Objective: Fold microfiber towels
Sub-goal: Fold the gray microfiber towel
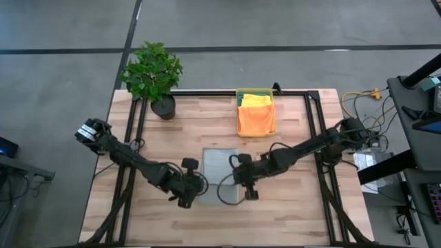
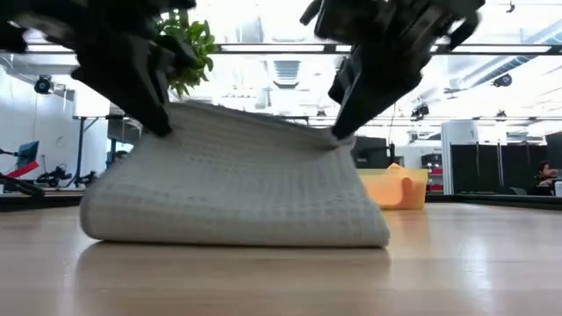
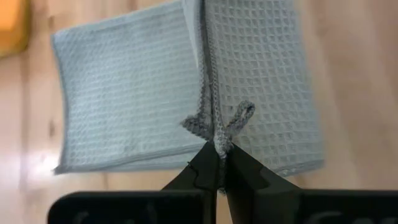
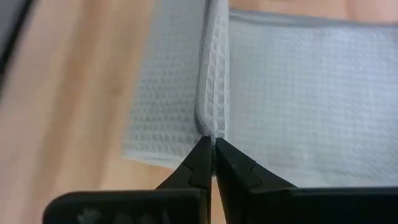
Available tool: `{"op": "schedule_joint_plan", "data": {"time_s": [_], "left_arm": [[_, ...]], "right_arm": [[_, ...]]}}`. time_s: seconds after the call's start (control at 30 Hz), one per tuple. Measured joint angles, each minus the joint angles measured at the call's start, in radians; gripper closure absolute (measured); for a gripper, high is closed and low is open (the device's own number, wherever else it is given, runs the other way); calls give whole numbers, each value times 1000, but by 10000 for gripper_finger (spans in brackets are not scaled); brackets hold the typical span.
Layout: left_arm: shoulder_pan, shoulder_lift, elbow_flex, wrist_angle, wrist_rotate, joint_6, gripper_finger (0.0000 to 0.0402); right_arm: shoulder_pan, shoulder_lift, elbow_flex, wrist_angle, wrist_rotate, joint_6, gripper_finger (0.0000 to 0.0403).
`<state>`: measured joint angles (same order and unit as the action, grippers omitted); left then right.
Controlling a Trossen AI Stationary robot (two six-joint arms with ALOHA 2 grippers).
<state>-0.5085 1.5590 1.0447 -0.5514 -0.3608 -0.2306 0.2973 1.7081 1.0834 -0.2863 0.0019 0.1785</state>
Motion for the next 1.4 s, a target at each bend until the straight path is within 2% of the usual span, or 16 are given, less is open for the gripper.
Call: {"op": "schedule_joint_plan", "data": {"time_s": [0.2, 0.6, 0.9, 1.3, 1.4], "left_arm": [[64, -4, -26, -1, -15, 7, 402], [222, -4, -36, 23, -16, 82, 402], [330, 7, -37, 37, -16, 82, 402], [365, 86, -37, 81, -15, 77, 401], [370, 99, -37, 84, -16, 53, 389]], "right_arm": [[-72, 0, -4, -56, 53, -8, 394], [-189, 0, -5, -107, 82, -34, 394], [-241, 2, -5, -134, 131, -59, 394], [-289, 15, -7, -129, 130, -49, 382], [-301, 15, -10, -130, 130, -28, 372]]}}
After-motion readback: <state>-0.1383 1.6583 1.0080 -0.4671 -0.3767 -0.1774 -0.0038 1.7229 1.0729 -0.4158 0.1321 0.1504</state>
